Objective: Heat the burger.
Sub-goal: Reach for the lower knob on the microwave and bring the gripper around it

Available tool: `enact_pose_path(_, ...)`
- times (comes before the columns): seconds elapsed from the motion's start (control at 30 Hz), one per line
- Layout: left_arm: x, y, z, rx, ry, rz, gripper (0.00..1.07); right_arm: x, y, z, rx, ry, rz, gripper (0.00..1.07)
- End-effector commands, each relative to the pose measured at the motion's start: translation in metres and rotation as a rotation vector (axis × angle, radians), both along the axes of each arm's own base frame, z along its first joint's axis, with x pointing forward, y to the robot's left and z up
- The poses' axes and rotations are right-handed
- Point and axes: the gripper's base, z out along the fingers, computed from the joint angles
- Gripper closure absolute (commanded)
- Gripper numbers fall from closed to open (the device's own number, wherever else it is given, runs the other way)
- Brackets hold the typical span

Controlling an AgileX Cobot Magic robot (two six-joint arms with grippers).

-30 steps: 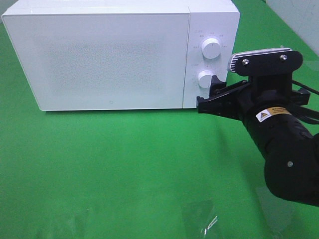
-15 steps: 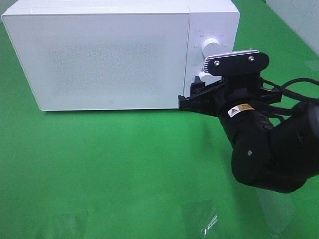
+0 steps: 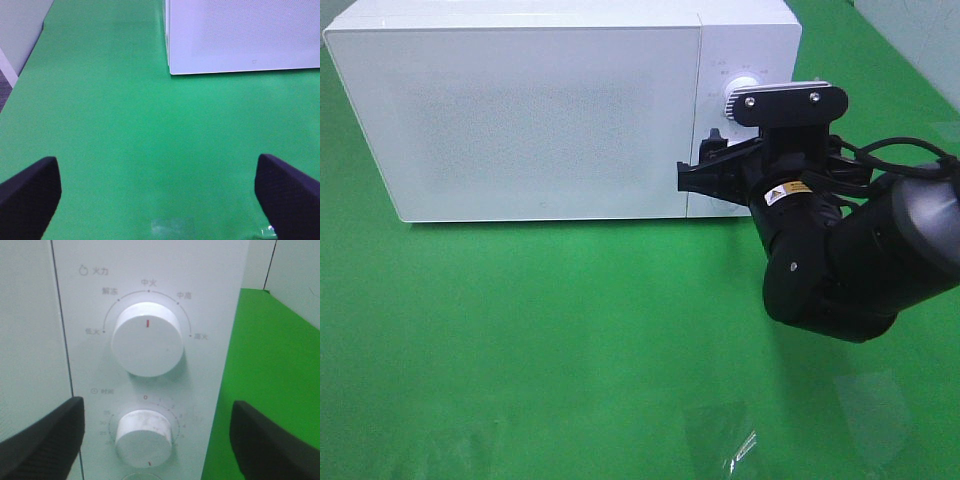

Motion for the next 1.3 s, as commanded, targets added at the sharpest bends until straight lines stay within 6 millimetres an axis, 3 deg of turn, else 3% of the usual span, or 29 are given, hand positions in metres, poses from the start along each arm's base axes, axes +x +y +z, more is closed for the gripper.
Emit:
enact_pose_path(0.03, -0.002, 0.0, 0.001, -0.006, -0.031, 0.008, 0.09, 0.005, 0.004, -0.005, -0.004, -0.015, 0.011, 0.31)
enact_pose_path(0.53, -0.002, 0.0, 0.001, -0.006, -0.031, 0.008, 0.09, 0.024, 0.011, -0.025, -0.012, 0.03, 0.027, 0.31)
enact_pose_path(0.83, -0.002, 0.0, 0.001, -0.006, -0.031, 0.008, 0.09, 0.039, 0.008, -0.03, 0.006, 0.047, 0.038, 0.31)
enact_pose_path(1.1, -0.002, 0.0, 0.001, -0.006, -0.031, 0.008, 0.09, 0.04, 0.009, -0.03, 0.005, 0.042, 0.035, 0.32)
enact_pose_path(1.27, -0.002, 0.0, 0.001, -0.006, -0.031, 0.008, 0.09, 0.04, 0.008, -0.028, 0.004, 0.017, 0.029, 0.38)
enact_pose_path(1.3, -0.002, 0.0, 0.001, -0.006, -0.031, 0.008, 0.09, 0.04, 0.008, -0.027, 0.004, 0.013, 0.028, 0.44)
